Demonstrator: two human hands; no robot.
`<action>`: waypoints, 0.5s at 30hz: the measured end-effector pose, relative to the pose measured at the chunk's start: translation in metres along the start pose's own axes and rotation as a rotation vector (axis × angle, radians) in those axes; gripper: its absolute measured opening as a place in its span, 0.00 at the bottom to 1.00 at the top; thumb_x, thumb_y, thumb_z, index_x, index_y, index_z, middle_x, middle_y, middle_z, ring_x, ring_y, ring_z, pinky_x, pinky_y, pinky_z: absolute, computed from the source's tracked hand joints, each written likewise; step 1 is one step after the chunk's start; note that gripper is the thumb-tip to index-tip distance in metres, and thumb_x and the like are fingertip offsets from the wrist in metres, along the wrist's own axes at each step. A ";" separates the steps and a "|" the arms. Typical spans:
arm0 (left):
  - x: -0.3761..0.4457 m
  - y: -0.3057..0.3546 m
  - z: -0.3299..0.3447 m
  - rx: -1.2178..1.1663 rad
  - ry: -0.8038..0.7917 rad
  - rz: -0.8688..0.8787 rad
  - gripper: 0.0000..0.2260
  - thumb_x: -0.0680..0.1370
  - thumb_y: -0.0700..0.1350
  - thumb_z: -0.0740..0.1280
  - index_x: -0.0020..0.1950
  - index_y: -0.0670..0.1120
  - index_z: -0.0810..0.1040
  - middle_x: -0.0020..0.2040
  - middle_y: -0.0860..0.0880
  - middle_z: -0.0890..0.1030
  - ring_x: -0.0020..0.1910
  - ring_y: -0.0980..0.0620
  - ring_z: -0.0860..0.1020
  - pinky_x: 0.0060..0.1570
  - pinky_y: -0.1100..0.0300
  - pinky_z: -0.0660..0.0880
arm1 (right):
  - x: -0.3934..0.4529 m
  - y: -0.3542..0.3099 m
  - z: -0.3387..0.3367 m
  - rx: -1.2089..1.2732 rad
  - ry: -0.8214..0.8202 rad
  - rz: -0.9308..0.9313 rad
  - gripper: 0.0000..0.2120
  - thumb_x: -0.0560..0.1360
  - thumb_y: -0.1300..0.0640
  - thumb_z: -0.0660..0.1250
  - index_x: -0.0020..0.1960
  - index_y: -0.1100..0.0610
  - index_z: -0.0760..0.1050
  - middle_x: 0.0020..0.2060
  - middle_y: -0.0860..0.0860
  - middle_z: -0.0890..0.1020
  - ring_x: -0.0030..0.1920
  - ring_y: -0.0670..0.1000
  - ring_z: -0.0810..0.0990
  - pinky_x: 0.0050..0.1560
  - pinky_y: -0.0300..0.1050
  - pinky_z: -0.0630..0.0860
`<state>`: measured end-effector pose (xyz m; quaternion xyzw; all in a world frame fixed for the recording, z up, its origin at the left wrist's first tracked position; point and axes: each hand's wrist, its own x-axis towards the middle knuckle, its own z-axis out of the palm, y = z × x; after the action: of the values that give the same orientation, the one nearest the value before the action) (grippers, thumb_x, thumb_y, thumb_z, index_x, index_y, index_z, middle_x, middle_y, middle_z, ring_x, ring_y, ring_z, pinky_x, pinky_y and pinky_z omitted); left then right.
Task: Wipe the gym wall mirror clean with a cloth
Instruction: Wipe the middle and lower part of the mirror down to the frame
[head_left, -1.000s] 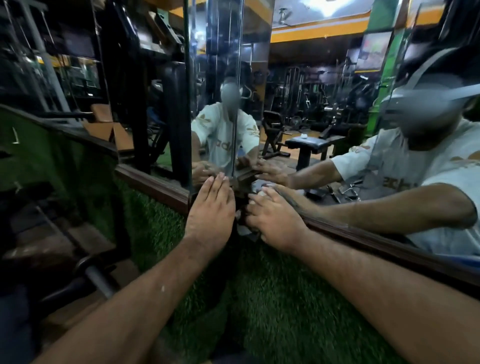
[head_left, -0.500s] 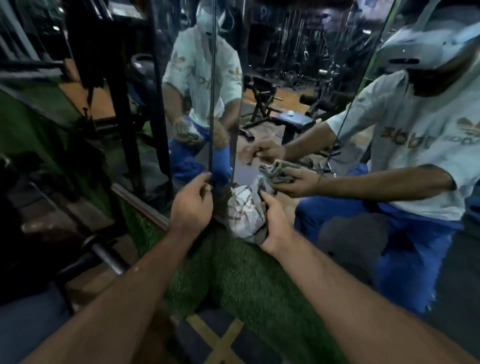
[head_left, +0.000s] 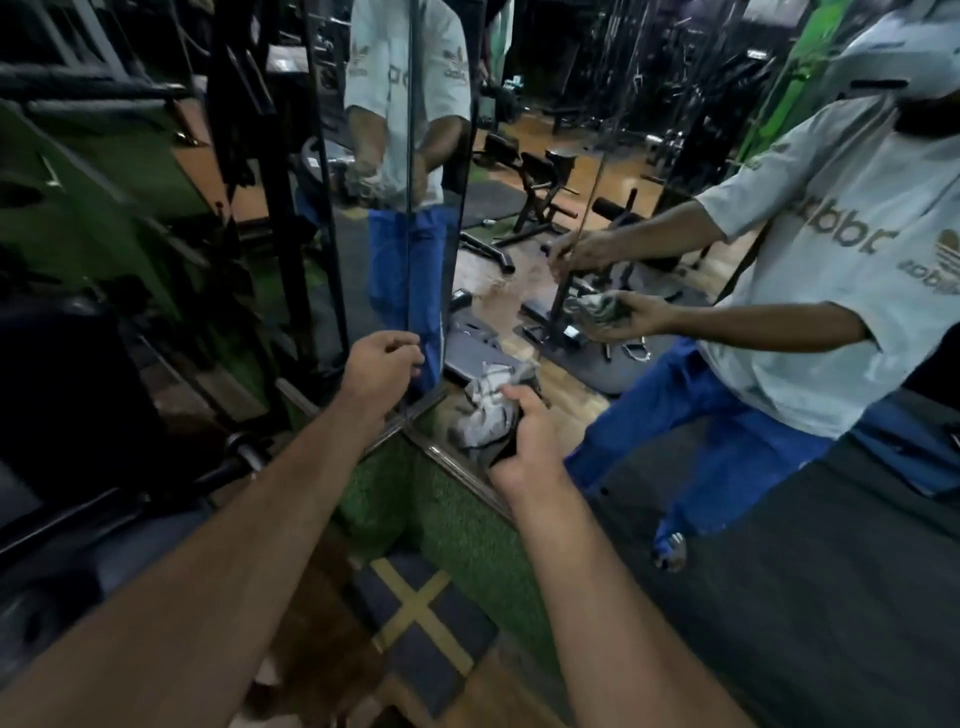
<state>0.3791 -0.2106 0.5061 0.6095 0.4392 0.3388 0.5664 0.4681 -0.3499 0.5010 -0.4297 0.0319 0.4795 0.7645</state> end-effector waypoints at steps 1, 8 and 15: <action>-0.018 0.011 0.003 -0.004 0.006 0.027 0.07 0.78 0.34 0.67 0.49 0.44 0.81 0.43 0.43 0.82 0.34 0.52 0.77 0.26 0.70 0.71 | -0.015 -0.008 -0.006 0.017 0.027 -0.005 0.12 0.84 0.60 0.58 0.49 0.61 0.79 0.33 0.56 0.85 0.29 0.54 0.84 0.28 0.42 0.80; -0.107 0.031 0.028 0.161 -0.109 0.192 0.04 0.76 0.46 0.70 0.42 0.54 0.83 0.38 0.53 0.83 0.38 0.53 0.79 0.43 0.59 0.76 | -0.074 -0.026 -0.037 0.101 -0.009 -0.040 0.17 0.84 0.55 0.55 0.55 0.58 0.82 0.41 0.56 0.88 0.39 0.56 0.86 0.41 0.48 0.80; -0.129 0.029 0.040 0.229 -0.311 0.147 0.14 0.73 0.60 0.74 0.46 0.50 0.85 0.39 0.50 0.86 0.40 0.51 0.84 0.41 0.53 0.81 | -0.088 -0.025 -0.033 0.020 -0.050 -0.061 0.20 0.84 0.46 0.61 0.62 0.59 0.82 0.49 0.59 0.87 0.50 0.59 0.85 0.50 0.52 0.82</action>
<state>0.3701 -0.3439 0.5401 0.7453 0.3362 0.2289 0.5283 0.4519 -0.4395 0.5363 -0.4108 0.0043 0.4661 0.7835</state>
